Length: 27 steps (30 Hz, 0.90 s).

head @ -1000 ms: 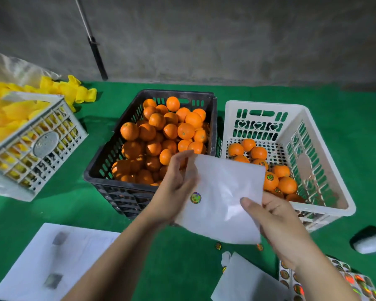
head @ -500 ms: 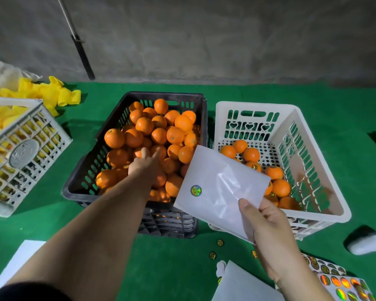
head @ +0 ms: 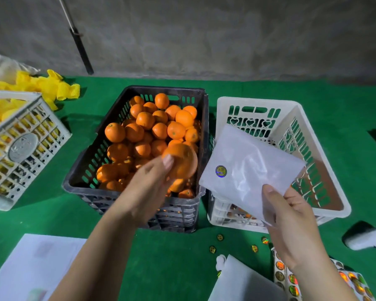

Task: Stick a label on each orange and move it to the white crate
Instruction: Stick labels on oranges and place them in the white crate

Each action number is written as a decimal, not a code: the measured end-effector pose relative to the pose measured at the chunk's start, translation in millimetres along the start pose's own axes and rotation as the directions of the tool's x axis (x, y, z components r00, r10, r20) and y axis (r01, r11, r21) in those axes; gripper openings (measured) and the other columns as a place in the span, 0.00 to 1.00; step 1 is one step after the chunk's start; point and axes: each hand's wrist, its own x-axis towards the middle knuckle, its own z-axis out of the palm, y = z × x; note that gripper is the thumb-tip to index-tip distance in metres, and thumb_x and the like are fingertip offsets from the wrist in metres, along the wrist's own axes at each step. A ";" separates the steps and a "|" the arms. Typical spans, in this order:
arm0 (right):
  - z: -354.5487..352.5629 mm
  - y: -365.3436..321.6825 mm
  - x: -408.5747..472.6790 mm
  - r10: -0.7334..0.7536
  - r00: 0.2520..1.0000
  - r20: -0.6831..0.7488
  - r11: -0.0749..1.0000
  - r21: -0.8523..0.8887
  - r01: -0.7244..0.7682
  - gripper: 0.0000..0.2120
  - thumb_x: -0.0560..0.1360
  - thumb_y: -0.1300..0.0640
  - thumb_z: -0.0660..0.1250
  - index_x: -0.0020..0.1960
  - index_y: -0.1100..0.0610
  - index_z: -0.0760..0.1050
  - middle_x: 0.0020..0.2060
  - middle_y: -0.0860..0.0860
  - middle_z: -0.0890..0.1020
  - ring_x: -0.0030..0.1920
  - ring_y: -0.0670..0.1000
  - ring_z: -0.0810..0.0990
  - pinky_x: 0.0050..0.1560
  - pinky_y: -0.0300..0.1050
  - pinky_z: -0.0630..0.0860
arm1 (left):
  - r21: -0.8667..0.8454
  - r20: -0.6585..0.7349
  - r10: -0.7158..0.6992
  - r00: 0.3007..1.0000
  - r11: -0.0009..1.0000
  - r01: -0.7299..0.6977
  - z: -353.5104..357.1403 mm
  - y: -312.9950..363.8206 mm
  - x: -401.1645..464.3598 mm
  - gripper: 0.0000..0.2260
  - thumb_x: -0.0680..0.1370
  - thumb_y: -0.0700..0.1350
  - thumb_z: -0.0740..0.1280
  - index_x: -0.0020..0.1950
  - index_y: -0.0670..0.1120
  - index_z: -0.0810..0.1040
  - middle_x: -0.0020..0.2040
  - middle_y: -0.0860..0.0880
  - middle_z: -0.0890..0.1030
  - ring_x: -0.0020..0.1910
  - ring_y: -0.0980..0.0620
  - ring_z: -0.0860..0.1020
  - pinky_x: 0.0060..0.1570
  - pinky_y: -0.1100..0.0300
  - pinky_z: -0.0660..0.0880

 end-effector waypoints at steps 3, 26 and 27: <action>-0.3 -2.4 -6.7 -0.049 0.999 -0.015 0.997 -0.068 0.048 0.13 0.85 0.62 0.62 0.65 0.57 0.82 0.63 0.51 0.85 0.64 0.53 0.83 0.64 0.48 0.80 | -0.168 0.166 -0.080 0.983 0.980 0.108 27.0 -14.7 -33.8 0.41 0.68 0.64 0.81 0.75 0.43 0.77 0.76 0.43 0.75 0.77 0.44 0.72 0.76 0.47 0.69; 13.8 -47.4 -55.9 -0.364 0.688 0.628 0.224 -0.658 0.719 0.08 0.75 0.60 0.78 0.54 0.55 0.85 0.51 0.45 0.83 0.51 0.52 0.81 0.52 0.47 0.75 | 0.167 0.062 -0.027 0.998 0.986 0.017 50.8 -33.7 -73.8 0.35 0.66 0.51 0.83 0.71 0.56 0.75 0.61 0.53 0.82 0.56 0.48 0.84 0.53 0.57 0.80; 12.8 -47.8 -56.7 -0.357 0.706 0.612 0.291 -0.645 0.706 0.06 0.76 0.60 0.78 0.52 0.54 0.85 0.49 0.44 0.83 0.49 0.50 0.81 0.50 0.45 0.76 | 0.186 0.081 -0.028 0.996 0.983 0.012 50.9 -33.0 -75.7 0.36 0.67 0.50 0.82 0.73 0.57 0.73 0.61 0.54 0.82 0.56 0.48 0.85 0.52 0.57 0.81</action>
